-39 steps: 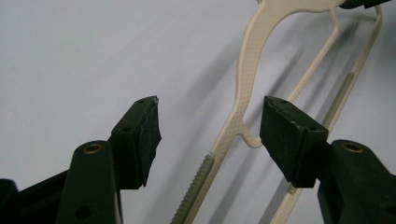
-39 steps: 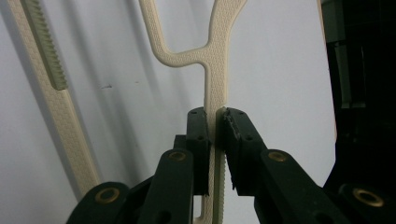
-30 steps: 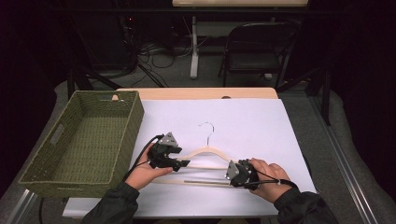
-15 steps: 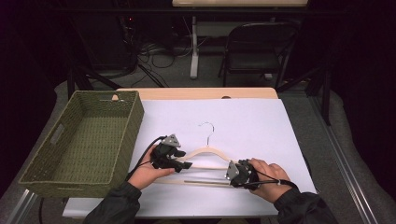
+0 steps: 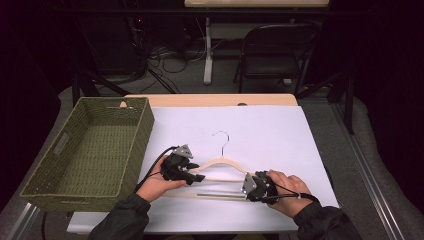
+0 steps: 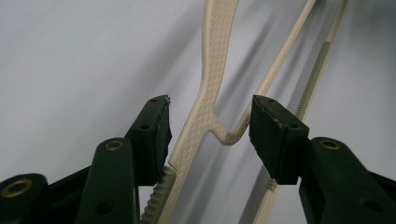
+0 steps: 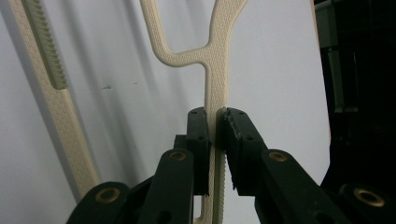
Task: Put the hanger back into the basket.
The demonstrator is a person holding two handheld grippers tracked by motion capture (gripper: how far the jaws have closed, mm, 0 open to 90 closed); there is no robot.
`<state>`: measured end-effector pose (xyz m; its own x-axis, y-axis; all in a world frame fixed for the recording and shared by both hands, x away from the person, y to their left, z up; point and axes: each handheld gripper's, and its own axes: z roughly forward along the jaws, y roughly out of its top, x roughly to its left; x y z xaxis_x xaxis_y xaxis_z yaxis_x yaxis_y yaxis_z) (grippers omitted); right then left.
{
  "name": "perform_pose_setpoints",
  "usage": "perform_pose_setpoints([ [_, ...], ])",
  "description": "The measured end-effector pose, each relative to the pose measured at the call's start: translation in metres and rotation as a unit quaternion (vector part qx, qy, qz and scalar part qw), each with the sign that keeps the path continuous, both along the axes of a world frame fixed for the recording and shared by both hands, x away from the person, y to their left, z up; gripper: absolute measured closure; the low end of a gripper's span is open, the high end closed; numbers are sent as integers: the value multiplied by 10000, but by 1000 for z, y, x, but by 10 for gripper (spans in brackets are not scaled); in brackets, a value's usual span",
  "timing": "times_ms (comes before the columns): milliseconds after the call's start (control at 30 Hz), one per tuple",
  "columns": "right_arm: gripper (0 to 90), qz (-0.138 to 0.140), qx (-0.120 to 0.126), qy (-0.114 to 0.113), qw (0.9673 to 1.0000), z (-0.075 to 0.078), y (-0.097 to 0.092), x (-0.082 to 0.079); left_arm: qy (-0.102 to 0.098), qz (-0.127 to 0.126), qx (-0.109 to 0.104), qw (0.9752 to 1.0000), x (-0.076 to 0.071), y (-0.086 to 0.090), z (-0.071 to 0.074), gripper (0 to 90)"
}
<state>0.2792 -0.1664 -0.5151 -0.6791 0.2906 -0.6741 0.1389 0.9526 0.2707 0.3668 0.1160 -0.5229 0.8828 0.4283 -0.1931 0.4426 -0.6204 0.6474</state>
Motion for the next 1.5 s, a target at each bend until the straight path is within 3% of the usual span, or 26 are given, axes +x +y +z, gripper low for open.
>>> perform_pose_setpoints([
  [167,802,39,0,-20,10000,-1,0,-1,123,-105,-72,9998,2,3,0,510],
  [700,802,40,-13,-76,10000,-2,0,-2,184,-182,-97,9996,2,3,0,490],
  [1200,800,61,16,-110,9999,-3,0,-2,100,-233,47,9997,1,3,-1,519],
  [1500,799,54,40,-110,9999,-5,0,-3,95,-488,144,9987,-3,4,1,558],
])
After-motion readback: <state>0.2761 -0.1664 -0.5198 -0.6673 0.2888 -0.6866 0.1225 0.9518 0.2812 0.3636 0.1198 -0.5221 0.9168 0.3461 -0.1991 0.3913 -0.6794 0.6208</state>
